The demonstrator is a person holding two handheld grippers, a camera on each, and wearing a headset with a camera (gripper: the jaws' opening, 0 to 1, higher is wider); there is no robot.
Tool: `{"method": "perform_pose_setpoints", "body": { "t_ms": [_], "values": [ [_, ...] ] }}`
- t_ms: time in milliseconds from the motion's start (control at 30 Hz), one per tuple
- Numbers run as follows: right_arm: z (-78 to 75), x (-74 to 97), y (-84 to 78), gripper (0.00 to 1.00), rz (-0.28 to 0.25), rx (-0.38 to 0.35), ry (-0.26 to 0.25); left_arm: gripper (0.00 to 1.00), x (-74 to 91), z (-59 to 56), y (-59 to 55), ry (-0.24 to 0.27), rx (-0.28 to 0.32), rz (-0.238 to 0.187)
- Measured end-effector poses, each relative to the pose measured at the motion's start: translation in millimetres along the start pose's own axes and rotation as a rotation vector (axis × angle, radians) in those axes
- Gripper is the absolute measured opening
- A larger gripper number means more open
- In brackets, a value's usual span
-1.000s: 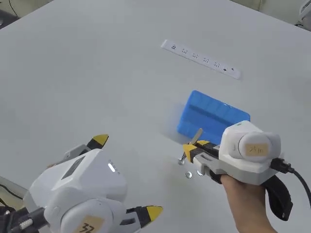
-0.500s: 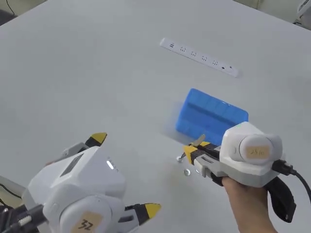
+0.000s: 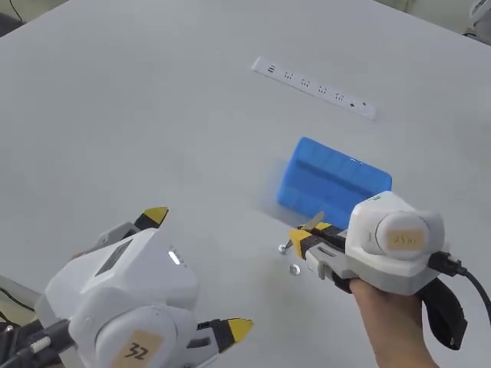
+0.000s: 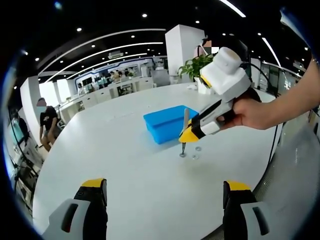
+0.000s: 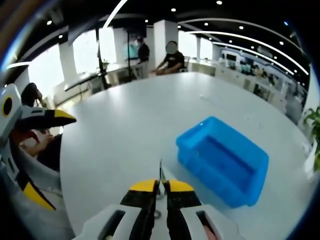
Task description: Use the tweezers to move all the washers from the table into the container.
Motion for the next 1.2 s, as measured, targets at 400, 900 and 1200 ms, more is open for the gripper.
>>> {"method": "perform_pose_setpoints", "body": {
  "t_ms": [400, 900, 1200],
  "values": [
    [-0.4, -0.9, -1.0, 0.02, -0.016, -0.001, 0.003, 0.99, 0.6, -1.4, 0.2, -0.005, -0.005, 0.004],
    [-2.0, 2.8, 0.9, 0.02, -0.001, -0.059, 0.018, 0.99, 1.7, -1.7, 3.5, -0.014, 0.015, -0.016],
    [5.2, 19.2, 14.3, 0.02, -0.027, -0.067, 0.017, 0.99, 1.9, -0.8, 3.8, -0.006, 0.011, -0.018]
  ]
}}
Point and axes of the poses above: the centre of the closed fingertips' face, and the gripper's own axes: x roughly backward along the fingers, z roughly to its left, y roughly out of its top, the point moved 5 cm from there along x, roughly backward along the fingers, and after that the axes turned 12 degrees about y, right-handed, at the moved point
